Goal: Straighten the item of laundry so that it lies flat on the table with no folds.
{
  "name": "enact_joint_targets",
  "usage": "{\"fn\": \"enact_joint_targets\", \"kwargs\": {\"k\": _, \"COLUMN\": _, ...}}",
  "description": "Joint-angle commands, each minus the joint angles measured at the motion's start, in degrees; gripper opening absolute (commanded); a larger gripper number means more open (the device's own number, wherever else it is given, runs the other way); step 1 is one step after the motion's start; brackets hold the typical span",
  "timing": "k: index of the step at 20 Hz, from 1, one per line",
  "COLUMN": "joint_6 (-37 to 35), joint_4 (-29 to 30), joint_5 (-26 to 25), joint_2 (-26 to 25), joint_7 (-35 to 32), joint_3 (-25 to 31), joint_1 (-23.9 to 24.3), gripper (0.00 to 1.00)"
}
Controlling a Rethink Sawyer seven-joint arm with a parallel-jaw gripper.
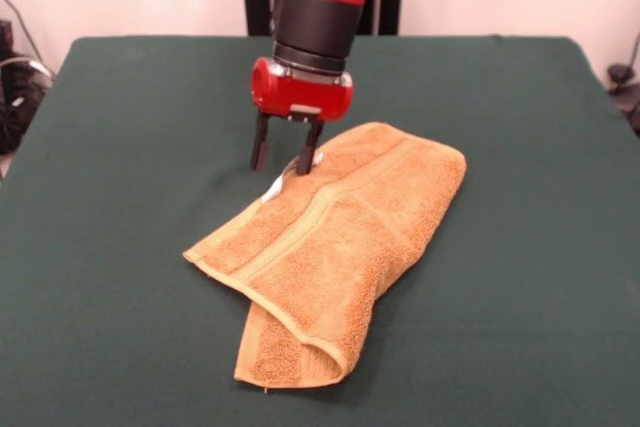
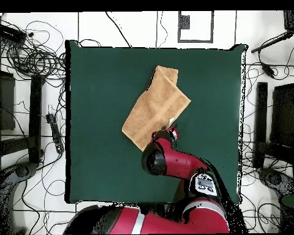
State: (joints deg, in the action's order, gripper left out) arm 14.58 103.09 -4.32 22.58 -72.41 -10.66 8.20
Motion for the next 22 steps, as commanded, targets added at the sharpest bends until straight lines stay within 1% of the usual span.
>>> {"fn": "enact_joint_targets", "kwargs": {"k": 1, "joint_6": 3.4, "joint_4": 1.7, "joint_5": 3.3, "joint_2": -5.2, "joint_7": -16.2, "joint_3": 3.8, "joint_1": -1.3, "gripper": 1.00}}
{"fn": "enact_joint_targets", "kwargs": {"k": 7, "joint_6": 5.6, "joint_4": 0.1, "joint_5": 5.4, "joint_2": -7.2, "joint_7": -16.5, "joint_3": 3.8, "joint_1": -1.3, "gripper": 1.00}}
{"fn": "enact_joint_targets", "kwargs": {"k": 10, "joint_6": 6.1, "joint_4": -0.7, "joint_5": 5.4, "joint_2": -8.5, "joint_7": -16.1, "joint_3": 3.9, "joint_1": -0.4, "gripper": 1.00}}
{"fn": "enact_joint_targets", "kwargs": {"k": 13, "joint_6": 8.6, "joint_4": -1.8, "joint_5": 3.7, "joint_2": -10.9, "joint_7": -15.9, "joint_3": 4.9, "joint_1": 1.5, "gripper": 1.00}}
{"fn": "enact_joint_targets", "kwargs": {"k": 15, "joint_6": 10.9, "joint_4": -1.9, "joint_5": 1.8, "joint_2": -11.7, "joint_7": -16.5, "joint_3": 6.3, "joint_1": 3.5, "gripper": 1.00}}
{"fn": "enact_joint_targets", "kwargs": {"k": 16, "joint_6": 11.9, "joint_4": -2.0, "joint_5": 1.1, "joint_2": -11.8, "joint_7": -16.3, "joint_3": 6.4, "joint_1": 3.7, "gripper": 1.00}}
{"fn": "enact_joint_targets", "kwargs": {"k": 17, "joint_6": 12.2, "joint_4": -2.3, "joint_5": 0.7, "joint_2": -12.0, "joint_7": -15.6, "joint_3": 5.9, "joint_1": 3.3, "gripper": 1.00}}
{"fn": "enact_joint_targets", "kwargs": {"k": 22, "joint_6": 10.8, "joint_4": -0.8, "joint_5": -1.9, "joint_2": -10.7, "joint_7": -17.2, "joint_3": 9.8, "joint_1": 7.2, "gripper": 1.00}}
